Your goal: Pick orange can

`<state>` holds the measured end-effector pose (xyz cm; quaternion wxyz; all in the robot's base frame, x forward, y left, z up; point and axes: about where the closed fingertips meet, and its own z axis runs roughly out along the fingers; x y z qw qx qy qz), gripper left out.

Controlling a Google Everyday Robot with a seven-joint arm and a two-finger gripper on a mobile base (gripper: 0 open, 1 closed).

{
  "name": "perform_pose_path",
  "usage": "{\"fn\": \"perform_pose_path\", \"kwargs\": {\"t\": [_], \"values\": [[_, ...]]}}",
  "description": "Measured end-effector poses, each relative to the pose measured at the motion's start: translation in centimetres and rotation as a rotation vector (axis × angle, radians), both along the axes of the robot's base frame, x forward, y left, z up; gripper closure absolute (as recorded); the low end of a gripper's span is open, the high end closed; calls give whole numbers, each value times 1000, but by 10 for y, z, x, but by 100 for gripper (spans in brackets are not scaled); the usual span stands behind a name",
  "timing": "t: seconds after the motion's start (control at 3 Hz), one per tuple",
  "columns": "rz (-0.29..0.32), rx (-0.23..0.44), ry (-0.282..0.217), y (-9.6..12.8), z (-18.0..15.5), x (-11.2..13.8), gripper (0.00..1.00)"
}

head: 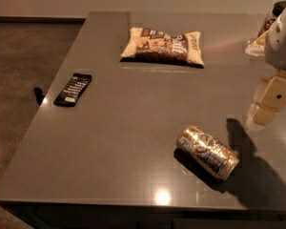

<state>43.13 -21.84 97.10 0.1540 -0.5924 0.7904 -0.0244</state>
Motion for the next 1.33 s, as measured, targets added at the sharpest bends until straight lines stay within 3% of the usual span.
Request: {"fn": "perform_pose_path", "kwargs": {"t": [0.67, 1.33], "values": [[-60, 104, 73, 9, -36, -45, 0], [-107, 237, 80, 57, -83, -71, 0]]}}
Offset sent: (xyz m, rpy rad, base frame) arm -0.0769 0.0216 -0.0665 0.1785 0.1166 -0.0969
